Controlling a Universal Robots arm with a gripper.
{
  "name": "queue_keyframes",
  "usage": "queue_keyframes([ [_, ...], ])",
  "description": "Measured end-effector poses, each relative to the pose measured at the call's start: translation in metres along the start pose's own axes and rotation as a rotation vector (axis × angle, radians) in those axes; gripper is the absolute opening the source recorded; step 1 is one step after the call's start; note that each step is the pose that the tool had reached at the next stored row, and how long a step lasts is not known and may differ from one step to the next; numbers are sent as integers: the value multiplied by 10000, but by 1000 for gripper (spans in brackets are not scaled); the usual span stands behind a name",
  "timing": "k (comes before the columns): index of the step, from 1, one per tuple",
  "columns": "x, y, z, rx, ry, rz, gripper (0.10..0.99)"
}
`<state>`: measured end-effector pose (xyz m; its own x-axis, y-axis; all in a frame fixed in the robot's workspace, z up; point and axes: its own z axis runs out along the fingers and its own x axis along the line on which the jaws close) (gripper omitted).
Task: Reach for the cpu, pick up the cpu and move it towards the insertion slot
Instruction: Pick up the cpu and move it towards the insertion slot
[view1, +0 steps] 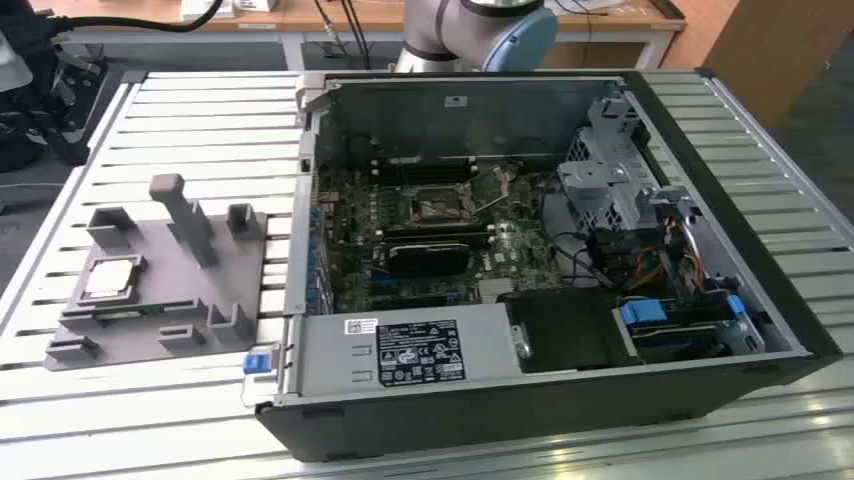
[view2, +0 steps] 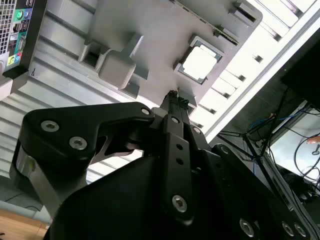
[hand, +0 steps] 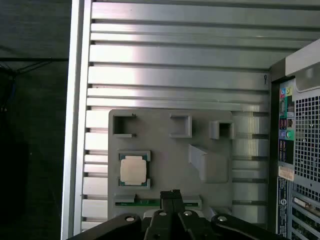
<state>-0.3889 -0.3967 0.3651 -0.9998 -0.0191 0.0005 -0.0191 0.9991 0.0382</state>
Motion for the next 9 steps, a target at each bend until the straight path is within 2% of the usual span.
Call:
queue_keyframes([
  [9, 0, 0, 0, 0, 0, 0, 106],
])
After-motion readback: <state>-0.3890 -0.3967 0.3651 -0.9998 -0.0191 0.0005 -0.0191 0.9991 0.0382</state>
